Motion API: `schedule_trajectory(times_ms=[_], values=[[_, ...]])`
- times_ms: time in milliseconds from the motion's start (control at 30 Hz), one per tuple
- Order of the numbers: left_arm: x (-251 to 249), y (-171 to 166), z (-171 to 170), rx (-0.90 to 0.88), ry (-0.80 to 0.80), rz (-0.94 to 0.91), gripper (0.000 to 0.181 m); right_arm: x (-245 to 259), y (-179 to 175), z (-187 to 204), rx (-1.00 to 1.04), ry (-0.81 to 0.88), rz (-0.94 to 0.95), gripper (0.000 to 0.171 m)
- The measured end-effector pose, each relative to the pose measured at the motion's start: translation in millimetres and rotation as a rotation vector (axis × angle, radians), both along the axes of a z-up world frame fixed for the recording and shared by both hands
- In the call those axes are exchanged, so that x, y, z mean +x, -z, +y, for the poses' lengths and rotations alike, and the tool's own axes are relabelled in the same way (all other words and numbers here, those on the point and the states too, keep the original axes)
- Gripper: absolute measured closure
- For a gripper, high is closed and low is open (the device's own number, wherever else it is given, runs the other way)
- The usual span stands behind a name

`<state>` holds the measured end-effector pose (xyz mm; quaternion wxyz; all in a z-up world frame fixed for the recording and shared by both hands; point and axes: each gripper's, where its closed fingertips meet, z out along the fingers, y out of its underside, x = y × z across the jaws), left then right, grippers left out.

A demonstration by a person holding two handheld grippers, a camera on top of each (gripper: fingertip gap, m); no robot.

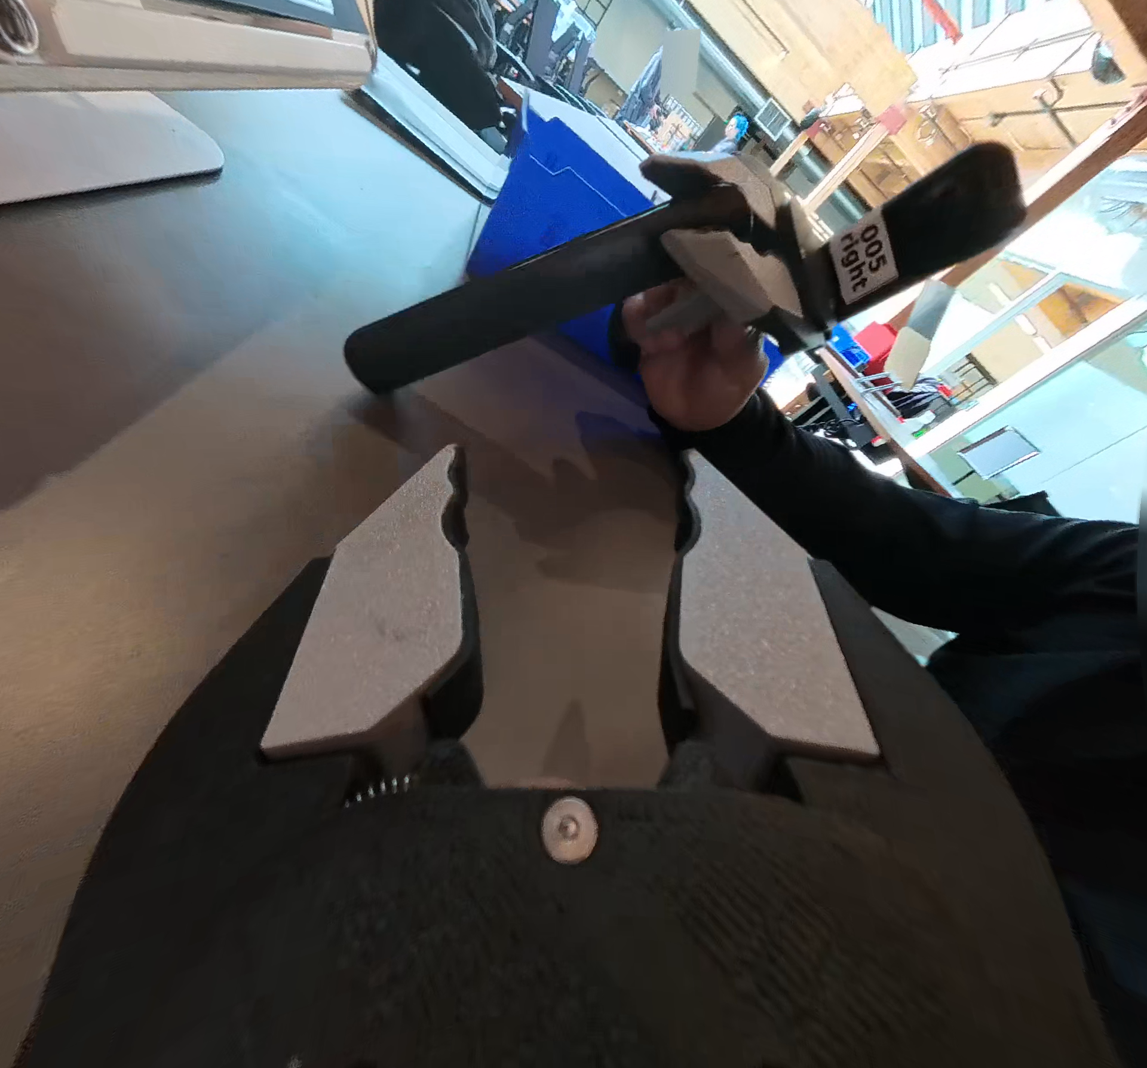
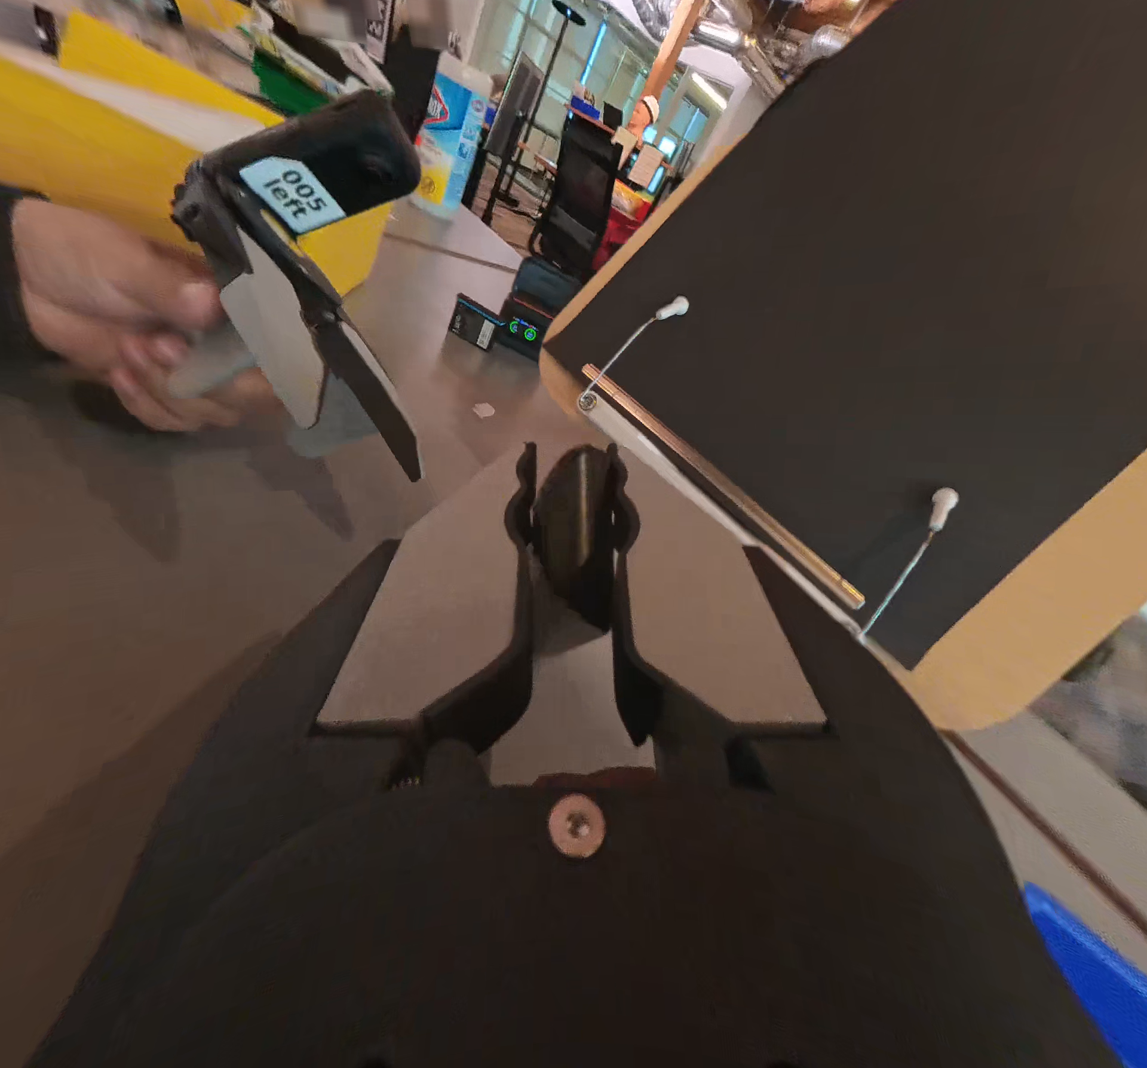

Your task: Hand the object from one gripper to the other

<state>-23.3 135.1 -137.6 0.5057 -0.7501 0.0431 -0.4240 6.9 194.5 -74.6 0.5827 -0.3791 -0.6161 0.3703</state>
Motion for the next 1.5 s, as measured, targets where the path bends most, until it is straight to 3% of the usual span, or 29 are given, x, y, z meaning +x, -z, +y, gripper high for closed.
schedule_trajectory(times_ms=[233, 500, 733, 933, 967, 1000, 1067, 1233, 1367, 1500], values=[[-1.0, 0.2, 3.9, 0.013, -0.026, 0.014, 0.12, 3.5, -5.0, 18.2, -0.165, 0.003, 0.023, 0.152], [1.4, -0.1, 7.8, 0.06, -0.059, 0.118, 0.122, 4.0, -11.6, 6.0, -0.352, -0.133, 0.035, 0.152], [19.3, -3.8, 13.1, 0.185, -0.098, 0.363, 0.12, 3.0, -18.7, -26.3, -0.396, -0.28, 0.013, 0.152], [54.0, -7.1, 13.6, 0.227, -0.019, 0.398, 0.119, 6.6, -20.2, -76.4, -0.364, -0.478, -0.023, 0.152], [59.3, -3.1, 11.6, 0.233, 0.011, 0.431, 0.123, 6.8, -20.2, -81.9, -0.36, -0.495, -0.026, 0.152], [65.0, -0.5, 7.2, 0.261, 0.051, 0.474, 0.142, 7.0, -19.9, -84.9, -0.35, -0.5, -0.029, 0.153], [61.2, 2.1, 6.7, 0.325, 0.021, 0.636, 0.154, 11.4, -18.2, -90.2, -0.33, -0.533, -0.053, 0.152], [15.9, 5.4, 17.2, 0.544, -0.229, 1.453, 0.156, 28.3, -29.0, -82.4, -0.441, -0.634, -0.068, 0.136], [13.0, -7.2, 17.9, 0.709, -0.293, 1.727, 0.157, 23.9, -26.9, -46.5, -0.688, -0.574, -0.116, 0.134], [18.4, -9.1, 19.1, 0.842, -0.279, 1.984, 0.157, 20.3, 10.4, -35.7, -0.895, -0.559, -0.363, 0.109]])
